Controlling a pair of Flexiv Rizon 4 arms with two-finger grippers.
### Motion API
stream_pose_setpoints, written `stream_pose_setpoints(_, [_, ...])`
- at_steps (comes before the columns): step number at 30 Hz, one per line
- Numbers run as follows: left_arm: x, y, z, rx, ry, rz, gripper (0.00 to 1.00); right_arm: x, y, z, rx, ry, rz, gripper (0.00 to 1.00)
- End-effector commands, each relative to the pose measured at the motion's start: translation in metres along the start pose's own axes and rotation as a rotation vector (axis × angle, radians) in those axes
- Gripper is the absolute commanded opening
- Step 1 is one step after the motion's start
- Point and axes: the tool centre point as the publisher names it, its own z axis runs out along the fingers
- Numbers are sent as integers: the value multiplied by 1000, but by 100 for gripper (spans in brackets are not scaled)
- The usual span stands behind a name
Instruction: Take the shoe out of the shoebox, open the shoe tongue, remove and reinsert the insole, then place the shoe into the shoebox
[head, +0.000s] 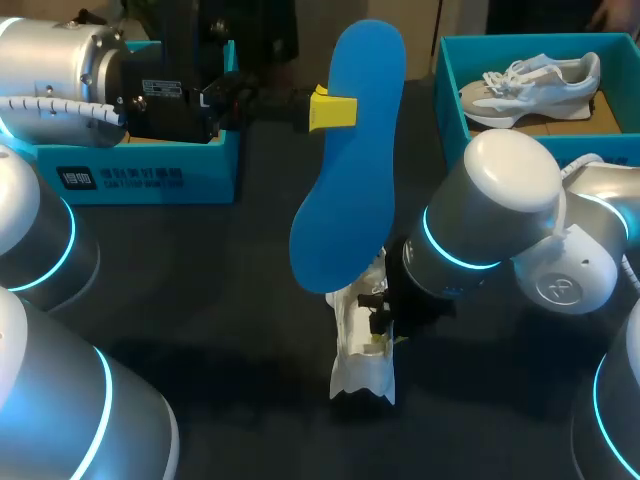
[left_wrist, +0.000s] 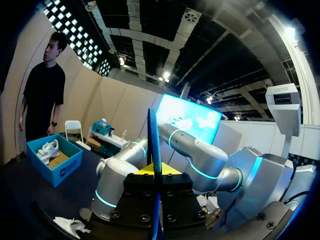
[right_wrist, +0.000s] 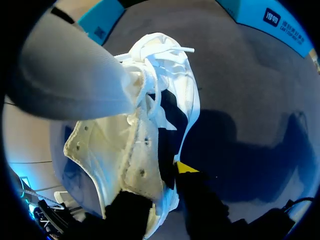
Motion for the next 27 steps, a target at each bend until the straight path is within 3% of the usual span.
stream_pose_setpoints(1, [-1,0,1,1,1,0,0,4,-1,-2,-7,-6,0,100])
stream_pose_setpoints(8, [-1,0,1,1,1,0,0,9,0,-28,-38,18,-14,100])
stream_pose_setpoints(14, [-1,0,1,1,1,0,0,11,5,-63,-65,121,-26,100])
stream_pose_setpoints(21, [-1,0,1,1,1,0,0,10,15,-94,-49,261,-38,100])
stream_pose_setpoints(27, [-1,0,1,1,1,0,0,3,26,-122,-17,311,-35,100])
